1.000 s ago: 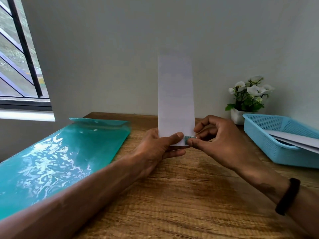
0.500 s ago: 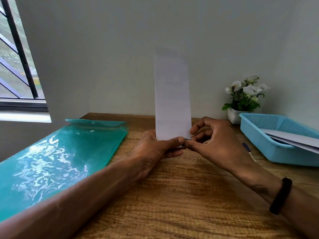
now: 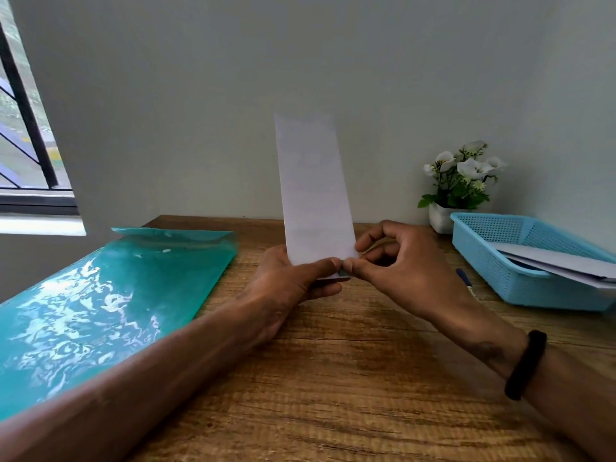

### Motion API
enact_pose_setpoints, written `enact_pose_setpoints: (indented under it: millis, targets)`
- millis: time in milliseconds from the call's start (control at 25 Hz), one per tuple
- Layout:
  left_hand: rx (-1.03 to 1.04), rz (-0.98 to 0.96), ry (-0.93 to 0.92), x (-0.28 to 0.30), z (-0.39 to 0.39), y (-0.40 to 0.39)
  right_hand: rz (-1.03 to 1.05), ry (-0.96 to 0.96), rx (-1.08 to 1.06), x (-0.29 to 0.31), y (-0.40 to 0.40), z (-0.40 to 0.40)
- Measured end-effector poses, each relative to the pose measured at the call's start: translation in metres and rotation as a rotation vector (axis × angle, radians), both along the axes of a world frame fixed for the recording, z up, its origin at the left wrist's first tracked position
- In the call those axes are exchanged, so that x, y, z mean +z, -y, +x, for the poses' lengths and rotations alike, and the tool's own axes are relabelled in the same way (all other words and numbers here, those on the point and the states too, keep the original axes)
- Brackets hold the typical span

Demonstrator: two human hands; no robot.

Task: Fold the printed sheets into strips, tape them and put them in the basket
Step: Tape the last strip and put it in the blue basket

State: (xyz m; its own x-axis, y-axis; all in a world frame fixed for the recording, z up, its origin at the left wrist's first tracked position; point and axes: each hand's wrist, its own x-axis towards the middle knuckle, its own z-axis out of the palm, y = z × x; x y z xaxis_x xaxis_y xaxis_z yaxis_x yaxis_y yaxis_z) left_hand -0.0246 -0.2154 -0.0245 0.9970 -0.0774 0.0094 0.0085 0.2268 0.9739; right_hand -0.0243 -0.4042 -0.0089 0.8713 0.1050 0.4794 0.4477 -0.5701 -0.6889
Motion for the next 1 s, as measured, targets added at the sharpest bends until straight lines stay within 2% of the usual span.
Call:
enact_pose_setpoints:
  millis: [400, 720, 880, 1000]
  targets:
    - [0.026, 0.017, -0.015, 0.0001, 0.0003, 0.0011, 0.073, -0.097, -0.002, 0.0057, 0.0023, -0.0016]
    - [0.019, 0.015, -0.025, 0.0023, -0.0020, 0.0009, -0.077, 0.082, -0.054, 0.0047, -0.0007, -0.0056]
    - [0.025, 0.012, -0.027, 0.0023, -0.0019, 0.0005, -0.105, 0.100, -0.077, 0.0032, -0.0010, -0.0054]
    - [0.021, 0.007, -0.026, 0.0016, -0.0017, -0.0002, -0.065, 0.044, -0.081, 0.0018, 0.0006, -0.0035]
